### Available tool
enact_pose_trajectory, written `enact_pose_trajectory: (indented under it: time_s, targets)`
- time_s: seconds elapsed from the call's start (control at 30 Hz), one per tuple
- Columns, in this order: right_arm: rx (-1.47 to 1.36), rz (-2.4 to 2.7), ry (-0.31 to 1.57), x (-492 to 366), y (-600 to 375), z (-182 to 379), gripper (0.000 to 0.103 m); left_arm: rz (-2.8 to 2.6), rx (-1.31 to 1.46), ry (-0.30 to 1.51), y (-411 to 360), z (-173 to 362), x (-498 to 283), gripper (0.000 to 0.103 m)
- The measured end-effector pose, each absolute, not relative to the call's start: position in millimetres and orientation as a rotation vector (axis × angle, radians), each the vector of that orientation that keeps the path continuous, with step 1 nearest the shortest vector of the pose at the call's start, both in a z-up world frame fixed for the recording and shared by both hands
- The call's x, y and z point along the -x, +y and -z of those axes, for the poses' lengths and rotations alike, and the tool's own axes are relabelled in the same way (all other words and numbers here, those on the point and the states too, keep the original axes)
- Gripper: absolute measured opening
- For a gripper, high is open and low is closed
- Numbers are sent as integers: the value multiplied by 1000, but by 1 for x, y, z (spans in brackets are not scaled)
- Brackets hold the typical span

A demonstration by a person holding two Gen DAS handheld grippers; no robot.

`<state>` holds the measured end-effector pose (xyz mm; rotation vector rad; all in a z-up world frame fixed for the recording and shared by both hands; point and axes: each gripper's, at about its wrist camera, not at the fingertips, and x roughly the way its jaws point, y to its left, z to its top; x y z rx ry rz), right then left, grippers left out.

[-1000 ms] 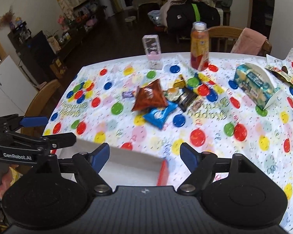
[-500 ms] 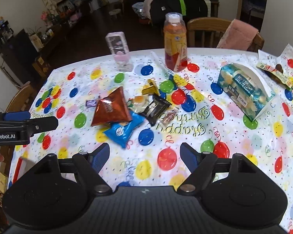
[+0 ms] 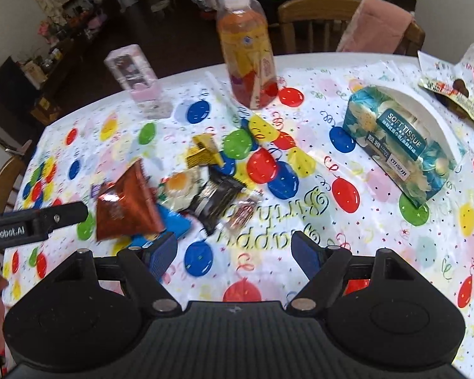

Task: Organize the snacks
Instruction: 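Grasp the brown triangular packet with the left tool while the right tool grasps the black candy bar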

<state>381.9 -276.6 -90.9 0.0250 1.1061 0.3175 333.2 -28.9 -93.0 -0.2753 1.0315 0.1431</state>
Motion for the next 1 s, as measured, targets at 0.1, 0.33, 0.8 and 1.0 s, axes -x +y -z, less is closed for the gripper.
enact_pose_trajectory:
  time_s: [0.1, 0.33, 0.8, 1.0]
  targets:
    - [-84, -289, 1129, -400, -278, 102, 79, -156, 288, 1052, -33, 104, -347, 102]
    - [-170, -251, 1176, -432, -267, 130, 79, -183, 309, 1078, -37, 125, -370, 102]
    - [-304, -189, 1245, -462, -241, 175, 51, -216, 390, 1127, -23, 155, -384, 95]
    - [-374, -146, 1252, -468, -241, 184, 43, -198, 413, 1124, -21, 159, -385, 79]
